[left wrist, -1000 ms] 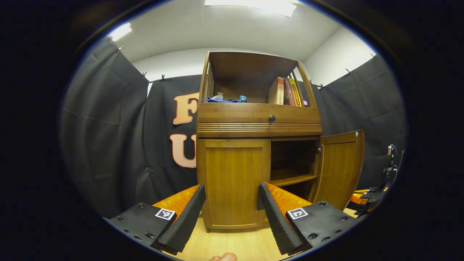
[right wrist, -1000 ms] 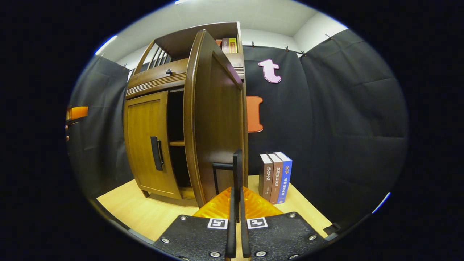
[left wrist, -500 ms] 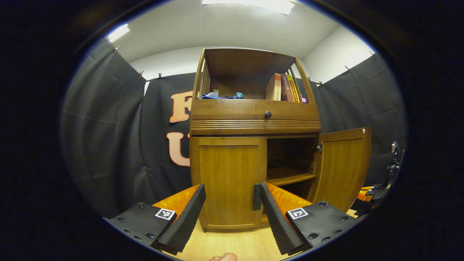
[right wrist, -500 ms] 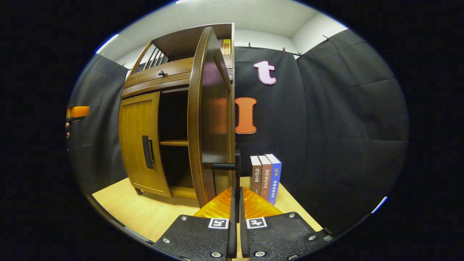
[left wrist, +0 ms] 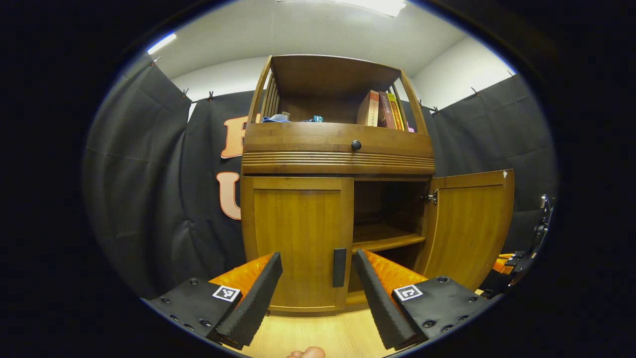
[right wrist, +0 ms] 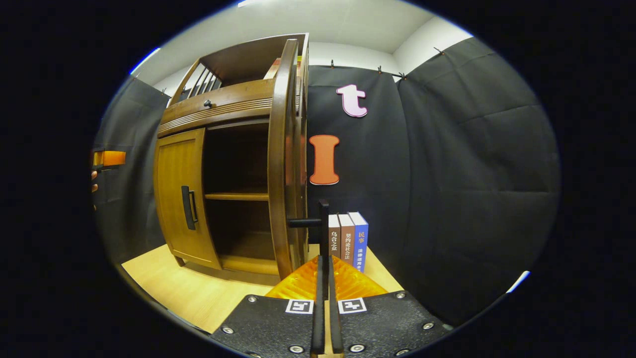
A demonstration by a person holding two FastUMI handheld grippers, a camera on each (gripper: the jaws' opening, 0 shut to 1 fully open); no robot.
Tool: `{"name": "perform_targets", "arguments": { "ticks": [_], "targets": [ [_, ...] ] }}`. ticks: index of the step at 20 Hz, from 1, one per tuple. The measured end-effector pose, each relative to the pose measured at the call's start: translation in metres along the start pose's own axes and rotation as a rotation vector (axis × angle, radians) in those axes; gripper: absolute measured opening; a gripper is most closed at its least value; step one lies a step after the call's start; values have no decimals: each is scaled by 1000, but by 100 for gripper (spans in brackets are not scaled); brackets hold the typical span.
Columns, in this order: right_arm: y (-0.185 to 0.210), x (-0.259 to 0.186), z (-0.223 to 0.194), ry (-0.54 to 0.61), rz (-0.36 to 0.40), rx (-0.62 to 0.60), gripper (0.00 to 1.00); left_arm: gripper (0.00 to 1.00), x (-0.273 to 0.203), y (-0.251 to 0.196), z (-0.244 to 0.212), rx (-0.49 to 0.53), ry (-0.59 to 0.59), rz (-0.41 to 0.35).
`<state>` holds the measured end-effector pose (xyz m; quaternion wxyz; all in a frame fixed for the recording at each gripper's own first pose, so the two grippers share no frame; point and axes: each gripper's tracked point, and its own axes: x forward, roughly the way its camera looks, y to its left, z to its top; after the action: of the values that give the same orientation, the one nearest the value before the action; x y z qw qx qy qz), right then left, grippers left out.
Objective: Open the right door of the double-door shoe cabinet with the right hand, and open the left door with the left hand.
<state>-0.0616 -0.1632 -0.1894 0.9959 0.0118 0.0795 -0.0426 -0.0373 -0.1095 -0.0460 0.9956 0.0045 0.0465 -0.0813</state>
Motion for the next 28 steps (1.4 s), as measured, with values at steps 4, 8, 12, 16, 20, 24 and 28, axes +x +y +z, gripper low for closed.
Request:
{"name": "perform_targets", "arguments": {
  "ticks": [4,8,12,16,20,24,28],
  "targets": [
    [-9,-1,-9,19,8,39,14,94,19,-15,0,3,7,-3],
    [-24,-4,-5,1,-19,48,1,96,34,-21,-13,10,16,-5],
    [-41,-7,3,-26,-72,8,1,95,57,-28,-36,5,38,-6],
    [-53,-8,7,-44,-119,-9,19,96,81,-31,-59,-11,53,-4],
    [-64,-6,8,-46,-158,-29,53,95,110,-36,-84,-32,85,-7],
    [-75,-3,4,-41,-187,-16,64,95,131,-42,-102,-58,104,-35],
    [-86,-1,5,-47,-223,-2,100,95,155,-43,-112,-5,82,-12]
  ]
}}
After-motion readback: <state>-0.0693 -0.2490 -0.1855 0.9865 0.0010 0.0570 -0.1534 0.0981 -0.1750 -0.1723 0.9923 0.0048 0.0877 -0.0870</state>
